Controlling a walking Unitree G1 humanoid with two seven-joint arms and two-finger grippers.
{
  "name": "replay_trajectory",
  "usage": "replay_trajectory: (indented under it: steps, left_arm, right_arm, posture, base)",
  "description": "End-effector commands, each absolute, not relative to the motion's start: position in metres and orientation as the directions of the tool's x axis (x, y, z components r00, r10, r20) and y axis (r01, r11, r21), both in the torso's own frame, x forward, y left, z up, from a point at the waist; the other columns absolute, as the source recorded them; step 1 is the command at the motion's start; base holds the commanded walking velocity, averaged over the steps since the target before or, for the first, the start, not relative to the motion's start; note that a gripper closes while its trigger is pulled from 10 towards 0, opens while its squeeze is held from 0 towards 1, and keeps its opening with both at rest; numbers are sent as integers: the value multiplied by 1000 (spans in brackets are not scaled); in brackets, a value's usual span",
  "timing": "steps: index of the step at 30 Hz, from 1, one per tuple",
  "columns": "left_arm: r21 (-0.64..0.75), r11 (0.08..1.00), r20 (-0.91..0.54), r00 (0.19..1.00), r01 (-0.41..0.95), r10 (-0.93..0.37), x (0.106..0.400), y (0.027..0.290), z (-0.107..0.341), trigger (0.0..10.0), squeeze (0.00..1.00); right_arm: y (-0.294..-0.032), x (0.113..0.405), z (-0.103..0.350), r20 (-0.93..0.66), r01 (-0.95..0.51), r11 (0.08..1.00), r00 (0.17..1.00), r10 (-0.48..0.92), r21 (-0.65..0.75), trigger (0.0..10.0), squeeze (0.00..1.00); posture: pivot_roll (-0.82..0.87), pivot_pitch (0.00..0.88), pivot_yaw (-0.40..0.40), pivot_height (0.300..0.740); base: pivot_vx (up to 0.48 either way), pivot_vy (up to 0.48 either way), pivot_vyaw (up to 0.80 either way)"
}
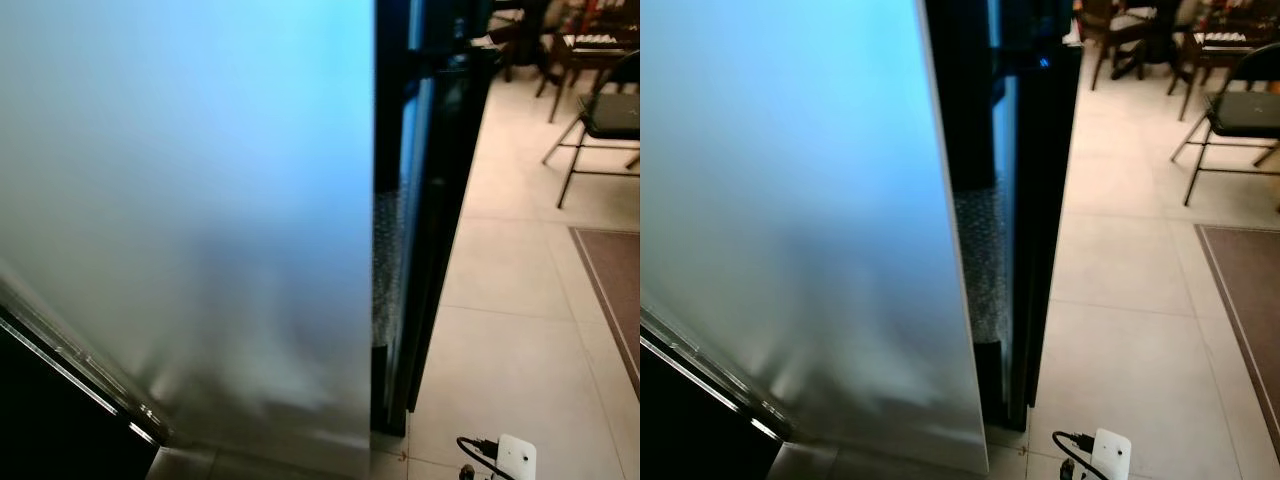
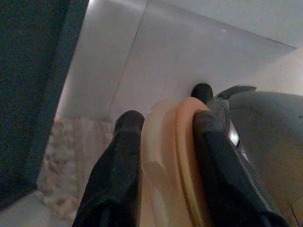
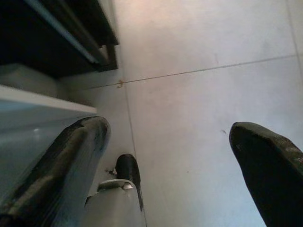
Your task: Restocking fridge
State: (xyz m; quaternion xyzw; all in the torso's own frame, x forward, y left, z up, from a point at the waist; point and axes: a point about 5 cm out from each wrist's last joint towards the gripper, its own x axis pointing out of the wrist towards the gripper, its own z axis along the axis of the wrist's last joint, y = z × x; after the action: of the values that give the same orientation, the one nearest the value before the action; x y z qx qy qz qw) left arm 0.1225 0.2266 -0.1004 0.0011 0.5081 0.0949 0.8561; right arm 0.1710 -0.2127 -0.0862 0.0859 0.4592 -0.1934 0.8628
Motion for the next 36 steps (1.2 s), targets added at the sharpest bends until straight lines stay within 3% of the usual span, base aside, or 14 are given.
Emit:
replay_trajectory:
  steps: [1, 5, 14, 27, 36]
  left_arm:
    - [111, 981, -875, 452, -160, 173, 120, 228, -101, 10000, 0]
    - [114, 982, -875, 453, -152, 171, 121, 227, -101, 10000, 0]
    - [138, 976, -872, 447, -167, 199, 119, 252, -95, 10000, 0]
    - [111, 981, -874, 455, -157, 171, 125, 223, -101, 10000, 0]
    - [119, 979, -871, 456, -163, 182, 131, 235, -96, 10000, 0]
  right_arm:
    - [-205, 172, -87, -833, 399, 917, 504, -228, -10, 10000, 0]
    - [-205, 173, -87, -832, 400, 916, 508, -222, -1, 10000, 0]
    - [-204, 173, -87, -835, 396, 918, 507, -213, 7, 10000, 0]
    - [-205, 172, -88, -838, 390, 921, 505, -206, 9, 10000, 0]
    - [-206, 171, -88, -840, 386, 922, 506, -198, 16, 10000, 0]
  posture:
    - [-35, 0, 48, 740]
    - [-34, 0, 46, 740]
    - [-35, 0, 47, 740]
    - [-38, 0, 45, 740]
    - [-40, 0, 41, 740]
  base:
    - [0, 0, 0]
    - [0, 0, 0]
    - [0, -279, 0]
    - [0, -21, 0]
    - [0, 0, 0]
